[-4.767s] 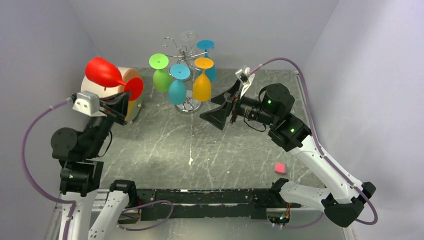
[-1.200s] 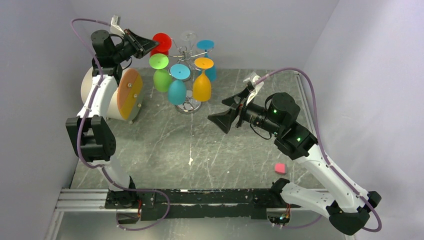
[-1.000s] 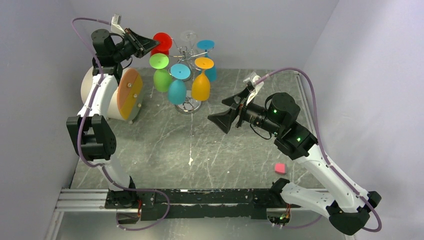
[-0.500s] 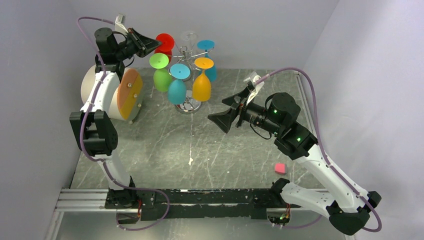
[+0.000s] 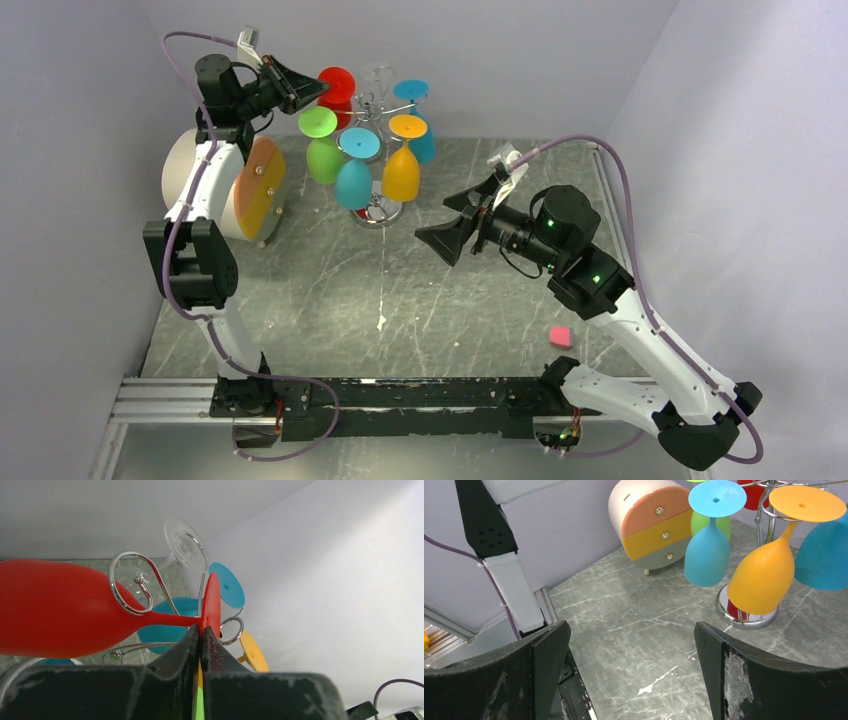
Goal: Place the wine glass upside down on the wine glass rack
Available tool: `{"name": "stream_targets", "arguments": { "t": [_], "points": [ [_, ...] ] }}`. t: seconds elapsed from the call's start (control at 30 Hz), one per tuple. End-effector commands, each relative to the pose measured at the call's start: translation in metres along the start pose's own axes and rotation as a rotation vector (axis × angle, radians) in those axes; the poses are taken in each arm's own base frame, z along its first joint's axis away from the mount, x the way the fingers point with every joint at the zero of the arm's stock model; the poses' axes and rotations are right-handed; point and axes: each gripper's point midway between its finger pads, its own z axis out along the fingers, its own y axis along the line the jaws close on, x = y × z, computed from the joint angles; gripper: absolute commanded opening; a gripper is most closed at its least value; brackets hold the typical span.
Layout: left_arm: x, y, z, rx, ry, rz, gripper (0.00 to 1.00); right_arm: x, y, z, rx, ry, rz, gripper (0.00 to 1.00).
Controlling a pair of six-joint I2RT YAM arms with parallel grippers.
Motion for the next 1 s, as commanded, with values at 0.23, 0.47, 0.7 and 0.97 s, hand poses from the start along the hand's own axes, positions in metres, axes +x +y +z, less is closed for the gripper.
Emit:
{"name": "stream_targets", "arguments": {
  "t": [0.23, 0.47, 0.7, 0.97],
  "points": [
    [-0.01, -0.012, 0.011, 0.084, -0.009, 0.01, 0.07, -0.01, 0.002, 0.0, -0.005, -0.032, -0.01, 1.0],
    [-0.019, -0.017, 0.015, 0.112, -0.026, 0.012, 0.07, -0.011, 0.003, 0.005, -0.012, -0.024, -0.012, 1.0],
    [-0.029, -0.018, 0.017, 0.093, -0.055, 0.054, 0.07, -0.012, 0.001, 0.001, -0.001, -0.035, -0.024, 1.0],
    [-0.036, -0.005, 0.018, 0.075, -0.083, 0.058, 0.07, -0.011, 0.003, 0.001, -0.011, -0.03, -0.021, 1.0]
  ]
}}
